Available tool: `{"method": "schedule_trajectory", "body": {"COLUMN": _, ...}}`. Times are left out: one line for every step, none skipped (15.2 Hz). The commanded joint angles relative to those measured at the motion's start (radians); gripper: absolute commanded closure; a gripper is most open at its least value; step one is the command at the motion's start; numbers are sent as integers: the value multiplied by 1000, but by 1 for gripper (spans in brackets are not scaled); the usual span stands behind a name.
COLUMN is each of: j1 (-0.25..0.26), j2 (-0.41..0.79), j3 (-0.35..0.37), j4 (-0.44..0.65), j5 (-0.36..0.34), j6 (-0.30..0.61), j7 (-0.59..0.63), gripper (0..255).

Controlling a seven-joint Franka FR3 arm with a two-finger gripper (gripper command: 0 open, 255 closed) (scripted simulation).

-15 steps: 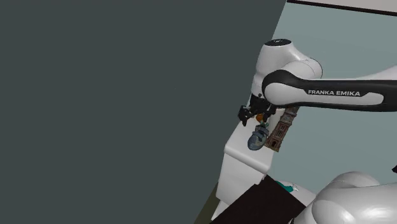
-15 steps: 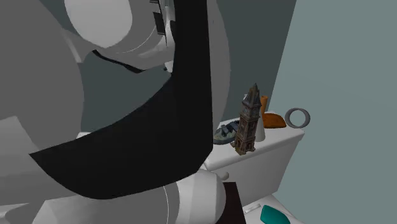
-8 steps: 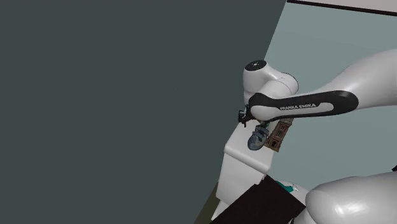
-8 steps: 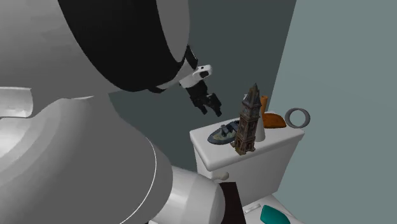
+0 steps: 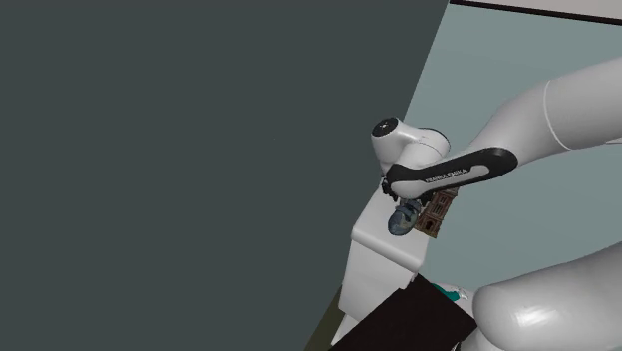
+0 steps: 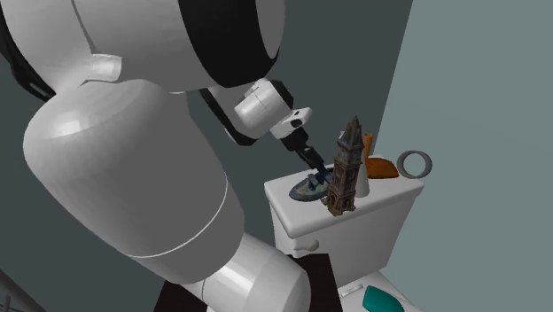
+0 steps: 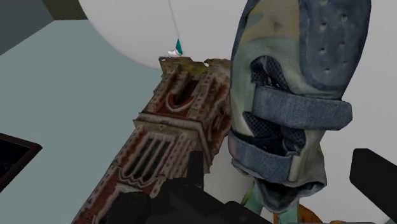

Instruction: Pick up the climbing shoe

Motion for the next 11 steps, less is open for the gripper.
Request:
{"method": "schedule_trajectory", "body": {"j1": -9, "j2": 27, "j3": 6, "j4": -4, "j5": -24, "j6": 15, "j7": 43, "gripper": 0}}
{"method": "schedule_trajectory", "body": {"j1": -11, "j2": 38, "j3": 8, "j4": -8, "j5": -33, "j6": 24, "j7": 56, "gripper": 0}}
{"method": "schedule_trajectory", "body": {"j1": -14, "j2": 48, "j3": 9, "j4": -12, "j5": -42, "j6": 33, "j7": 69, "gripper": 0}}
{"method": "schedule_trajectory", "body": {"j1": -16, "j2": 59, "j3": 11, "j4": -16, "j5": -51, "j6": 41, "j7": 81, "gripper": 0}}
{"method": "schedule_trajectory", "body": {"j1": -18, "j2": 70, "j3": 12, "j4": -19, "j5": -60, "j6": 50, "j7": 95, "gripper": 0}}
{"method": "schedule_trajectory", "body": {"j1": -20, "j2": 76, "j3": 13, "j4": -21, "j5": -66, "j6": 54, "j7": 102, "gripper": 0}}
{"method": "schedule_trajectory", "body": {"j1": -20, "j2": 76, "j3": 13, "j4": -21, "j5": -66, "j6": 54, "j7": 102, "gripper": 0}}
{"method": "schedule_trajectory", "body": {"j1": -20, "j2": 76, "j3": 13, "j4": -22, "j5": -66, "j6": 55, "j7": 103, "gripper": 255}}
{"method": "schedule_trajectory", "body": {"j1": -20, "j2": 78, "j3": 14, "j4": -20, "j5": -67, "j6": 55, "j7": 104, "gripper": 255}}
{"method": "schedule_trajectory", "body": {"j1": -20, "j2": 78, "j3": 14, "j4": -19, "j5": -66, "j6": 54, "j7": 103, "gripper": 255}}
{"method": "schedule_trajectory", "body": {"j1": -20, "j2": 79, "j3": 14, "j4": -19, "j5": -67, "j6": 54, "j7": 104, "gripper": 255}}
